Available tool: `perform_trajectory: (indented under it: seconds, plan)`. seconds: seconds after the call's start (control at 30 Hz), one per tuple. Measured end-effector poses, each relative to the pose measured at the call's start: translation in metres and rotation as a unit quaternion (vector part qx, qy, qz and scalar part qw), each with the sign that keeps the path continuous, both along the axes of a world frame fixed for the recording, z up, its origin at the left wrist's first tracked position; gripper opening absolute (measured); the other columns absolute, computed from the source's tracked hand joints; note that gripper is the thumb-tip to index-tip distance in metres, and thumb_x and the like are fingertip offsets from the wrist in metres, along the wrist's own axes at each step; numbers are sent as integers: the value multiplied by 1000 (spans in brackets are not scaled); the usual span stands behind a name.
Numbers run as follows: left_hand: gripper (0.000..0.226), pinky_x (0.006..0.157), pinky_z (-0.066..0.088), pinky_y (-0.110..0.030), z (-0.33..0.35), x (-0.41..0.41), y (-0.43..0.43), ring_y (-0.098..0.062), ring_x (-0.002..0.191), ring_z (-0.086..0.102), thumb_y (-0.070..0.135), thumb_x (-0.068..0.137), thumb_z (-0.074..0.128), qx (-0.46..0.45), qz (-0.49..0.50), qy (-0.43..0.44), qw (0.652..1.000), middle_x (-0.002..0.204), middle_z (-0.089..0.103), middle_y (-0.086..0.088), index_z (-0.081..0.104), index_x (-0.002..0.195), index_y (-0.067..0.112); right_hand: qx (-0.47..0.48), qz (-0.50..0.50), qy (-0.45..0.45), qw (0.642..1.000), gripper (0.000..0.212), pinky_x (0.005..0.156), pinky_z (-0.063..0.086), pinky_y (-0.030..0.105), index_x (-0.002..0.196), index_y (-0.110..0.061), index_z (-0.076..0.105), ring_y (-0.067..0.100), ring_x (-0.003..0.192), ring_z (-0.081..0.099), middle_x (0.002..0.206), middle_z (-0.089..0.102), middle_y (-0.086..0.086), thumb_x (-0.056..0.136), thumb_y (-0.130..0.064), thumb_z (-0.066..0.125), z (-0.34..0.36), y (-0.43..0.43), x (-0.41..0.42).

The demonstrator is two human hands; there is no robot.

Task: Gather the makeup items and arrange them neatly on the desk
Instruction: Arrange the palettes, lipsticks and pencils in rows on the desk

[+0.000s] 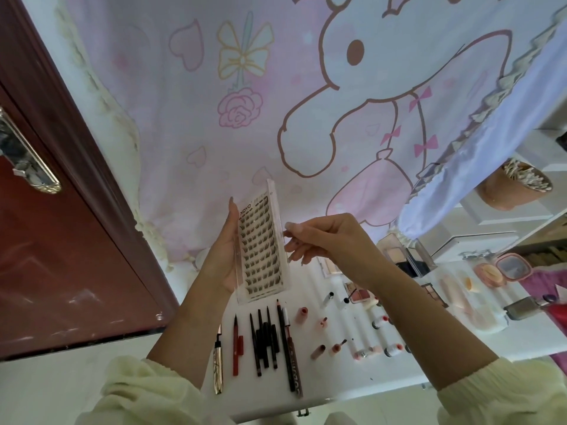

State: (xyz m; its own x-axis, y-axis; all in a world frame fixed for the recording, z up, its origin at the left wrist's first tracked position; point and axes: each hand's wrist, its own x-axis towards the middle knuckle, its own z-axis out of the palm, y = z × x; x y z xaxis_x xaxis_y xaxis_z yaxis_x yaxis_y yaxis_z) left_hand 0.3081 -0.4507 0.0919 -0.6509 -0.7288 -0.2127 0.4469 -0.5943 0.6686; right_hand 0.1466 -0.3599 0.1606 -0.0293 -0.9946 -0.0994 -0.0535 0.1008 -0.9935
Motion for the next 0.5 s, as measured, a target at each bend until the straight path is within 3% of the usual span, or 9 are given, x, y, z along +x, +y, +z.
perform_trajectory:
  seconds: [0.17,0.3,0.4,0.5]
  plan:
    - [59,52,57,-29,0,0,1,-17,54,67,62,90,34,-34,-19,-45,998,66,68,-4,65,93,11,5,-22,20,1000,25,58,53,24,91,-7,75,20,63,66,78,73,13,82,-29,70,8,-3,5]
    - [55,64,57,-34,4,2,3,-19,64,68,62,85,49,-96,-62,-160,980,77,70,-4,71,95,13,37,-99,63,992,38,48,47,26,108,-9,65,19,53,61,72,71,14,85,-40,69,15,-15,4]
    - [50,68,57,-29,7,4,1,-22,77,71,54,86,56,-113,-87,-218,966,91,74,-10,72,100,9,70,-89,146,983,28,45,48,23,110,-12,62,15,47,60,72,69,13,88,-28,69,13,-21,1]
    - [56,84,56,-38,4,9,-4,-27,92,70,57,86,57,-41,-90,-189,977,106,71,-12,70,111,9,98,-139,94,981,20,44,49,22,105,0,67,15,45,58,68,64,15,90,-13,65,1,-24,-6]
